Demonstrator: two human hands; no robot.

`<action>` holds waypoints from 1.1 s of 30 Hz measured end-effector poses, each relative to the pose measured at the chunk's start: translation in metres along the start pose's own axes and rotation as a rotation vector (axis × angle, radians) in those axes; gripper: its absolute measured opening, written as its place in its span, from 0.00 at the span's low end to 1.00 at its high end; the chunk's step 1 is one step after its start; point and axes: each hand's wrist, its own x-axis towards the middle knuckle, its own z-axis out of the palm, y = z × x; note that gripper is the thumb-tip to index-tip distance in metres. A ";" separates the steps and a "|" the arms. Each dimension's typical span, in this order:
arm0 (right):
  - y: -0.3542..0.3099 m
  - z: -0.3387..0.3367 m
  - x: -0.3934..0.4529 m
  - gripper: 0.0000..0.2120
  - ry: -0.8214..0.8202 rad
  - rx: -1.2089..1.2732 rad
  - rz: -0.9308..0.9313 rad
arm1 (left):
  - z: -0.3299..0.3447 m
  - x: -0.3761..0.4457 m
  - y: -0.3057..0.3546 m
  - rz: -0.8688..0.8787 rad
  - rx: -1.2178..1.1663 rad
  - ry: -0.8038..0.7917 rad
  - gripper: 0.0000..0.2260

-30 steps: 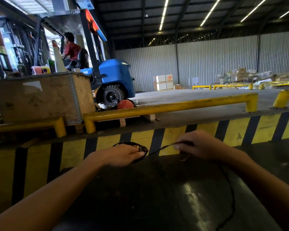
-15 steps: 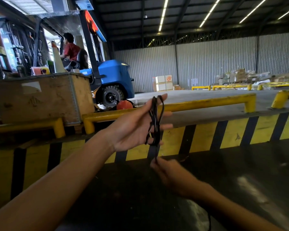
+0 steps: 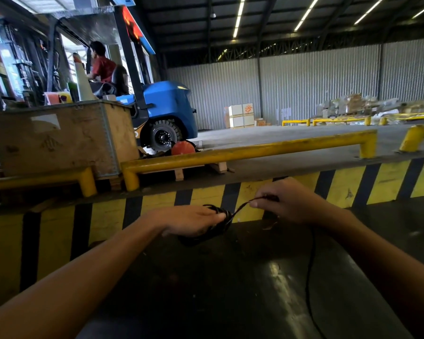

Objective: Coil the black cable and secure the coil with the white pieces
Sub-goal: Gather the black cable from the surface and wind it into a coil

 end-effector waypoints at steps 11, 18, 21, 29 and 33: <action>-0.030 0.061 -0.023 0.13 -0.056 0.378 0.111 | -0.001 -0.012 0.050 0.526 -1.074 -0.473 0.21; -0.053 0.064 -0.024 0.09 -0.249 0.239 0.065 | -0.010 0.006 0.049 0.506 -0.900 0.104 0.14; -0.042 0.035 -0.022 0.10 -0.188 0.134 0.036 | -0.015 0.009 0.031 0.398 -0.655 0.261 0.14; -0.001 -0.027 -0.011 0.07 0.111 0.000 0.014 | -0.001 0.003 0.014 0.113 -0.057 0.090 0.16; 0.014 -0.021 -0.009 0.08 0.319 0.033 0.058 | 0.001 -0.009 0.026 0.147 -0.364 -0.312 0.22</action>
